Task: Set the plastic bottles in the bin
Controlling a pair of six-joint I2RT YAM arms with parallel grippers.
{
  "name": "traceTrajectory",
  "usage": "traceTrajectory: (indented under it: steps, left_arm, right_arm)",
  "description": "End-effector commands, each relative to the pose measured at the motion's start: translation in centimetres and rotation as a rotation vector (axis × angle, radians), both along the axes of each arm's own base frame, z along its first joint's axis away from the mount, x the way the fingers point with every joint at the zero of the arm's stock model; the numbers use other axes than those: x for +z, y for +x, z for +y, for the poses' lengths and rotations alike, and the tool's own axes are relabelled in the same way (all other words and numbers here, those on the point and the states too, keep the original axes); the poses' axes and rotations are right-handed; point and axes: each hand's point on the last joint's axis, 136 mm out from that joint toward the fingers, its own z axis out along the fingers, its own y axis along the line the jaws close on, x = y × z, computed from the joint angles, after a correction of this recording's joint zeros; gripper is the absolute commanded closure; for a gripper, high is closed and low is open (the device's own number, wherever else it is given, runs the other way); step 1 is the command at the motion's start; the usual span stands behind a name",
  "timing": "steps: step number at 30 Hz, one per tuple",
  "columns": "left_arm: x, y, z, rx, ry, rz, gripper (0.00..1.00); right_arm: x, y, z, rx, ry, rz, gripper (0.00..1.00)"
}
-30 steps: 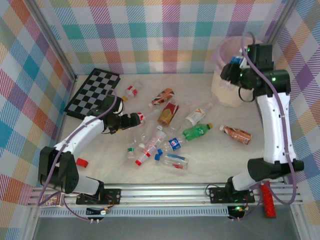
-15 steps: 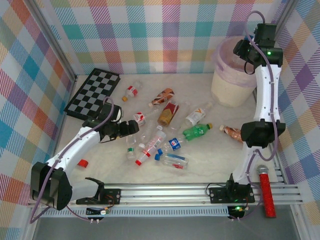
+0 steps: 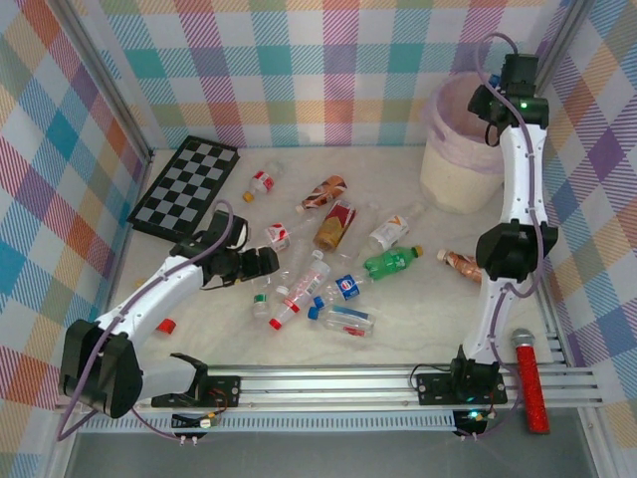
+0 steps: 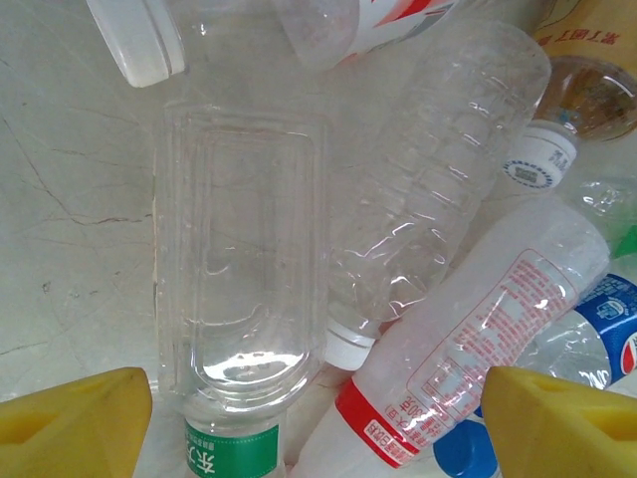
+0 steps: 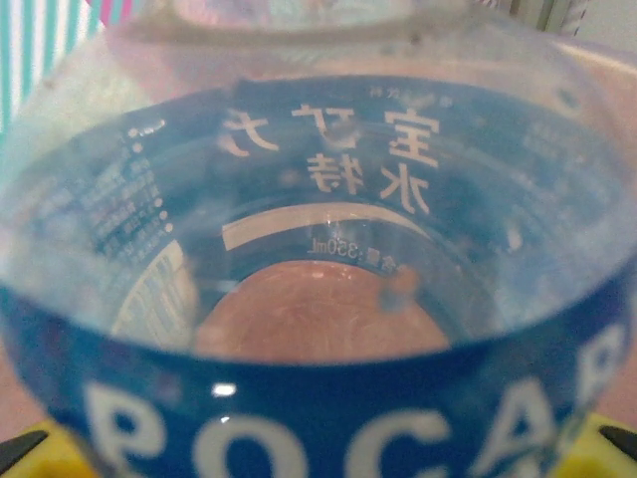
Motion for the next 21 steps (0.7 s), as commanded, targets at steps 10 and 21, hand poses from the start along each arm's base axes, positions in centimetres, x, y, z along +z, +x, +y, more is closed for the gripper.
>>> traceTrajectory:
  steps: [10, 21]
  left_arm:
    - [-3.4, -1.0, -0.1, -0.040, 0.091, 0.069, 0.15]
    - [-5.5, -1.4, 0.3, -0.039, 0.156, 0.089, 0.14]
  right_arm:
    - [-3.3, 1.8, -1.3, -0.016, -0.041, 0.050, 0.35]
    - [0.3, 0.4, -1.9, -0.012, -0.040, -0.006, 0.05]
